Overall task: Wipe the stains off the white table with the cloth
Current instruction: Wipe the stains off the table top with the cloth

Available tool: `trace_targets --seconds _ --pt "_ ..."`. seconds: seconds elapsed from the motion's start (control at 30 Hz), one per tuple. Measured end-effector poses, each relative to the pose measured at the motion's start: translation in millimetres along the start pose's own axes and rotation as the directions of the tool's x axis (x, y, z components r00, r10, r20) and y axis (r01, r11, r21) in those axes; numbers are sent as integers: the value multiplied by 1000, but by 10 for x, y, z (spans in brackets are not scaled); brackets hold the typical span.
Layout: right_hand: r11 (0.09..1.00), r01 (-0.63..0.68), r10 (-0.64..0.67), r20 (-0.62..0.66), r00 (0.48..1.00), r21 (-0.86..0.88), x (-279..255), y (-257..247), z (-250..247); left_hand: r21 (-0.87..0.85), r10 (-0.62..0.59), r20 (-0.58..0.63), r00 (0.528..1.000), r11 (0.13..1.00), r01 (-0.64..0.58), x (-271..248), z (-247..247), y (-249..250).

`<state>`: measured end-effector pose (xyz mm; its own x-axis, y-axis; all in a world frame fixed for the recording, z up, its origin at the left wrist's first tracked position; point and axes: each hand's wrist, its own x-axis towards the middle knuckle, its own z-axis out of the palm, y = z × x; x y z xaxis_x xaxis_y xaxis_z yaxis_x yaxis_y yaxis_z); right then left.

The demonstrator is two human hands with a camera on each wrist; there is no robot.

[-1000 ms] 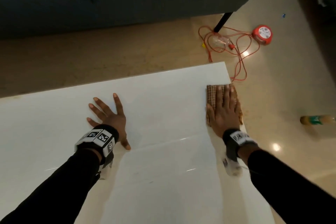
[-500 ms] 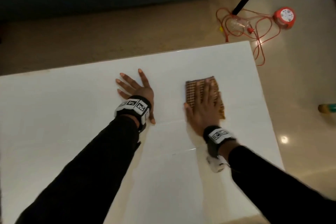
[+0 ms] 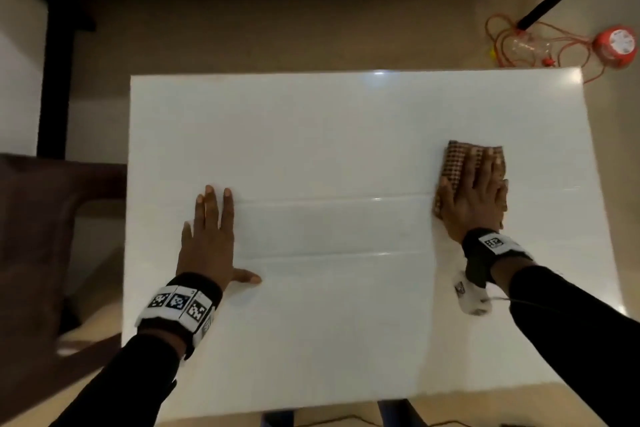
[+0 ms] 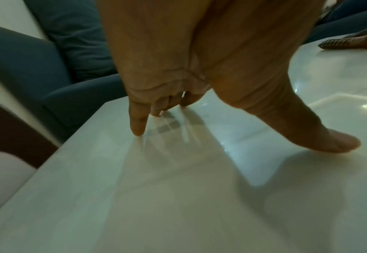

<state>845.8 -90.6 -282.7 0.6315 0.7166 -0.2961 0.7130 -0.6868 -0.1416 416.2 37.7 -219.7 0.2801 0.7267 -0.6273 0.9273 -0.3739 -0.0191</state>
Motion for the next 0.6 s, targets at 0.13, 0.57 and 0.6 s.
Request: trace_targets --seconds 0.13,0.57,0.6 --pt "998 -60 61 -29 998 27 -255 -856 259 -169 48 -59 997 984 -57 -250 311 -436" --pt "467 879 -848 233 476 -97 -2230 -2905 1149 -256 -149 102 984 952 170 -1053 844 -1354" --pt "488 867 -841 213 498 -102 -2057 -2717 1096 -247 -140 102 985 955 161 -1061 835 -1342"
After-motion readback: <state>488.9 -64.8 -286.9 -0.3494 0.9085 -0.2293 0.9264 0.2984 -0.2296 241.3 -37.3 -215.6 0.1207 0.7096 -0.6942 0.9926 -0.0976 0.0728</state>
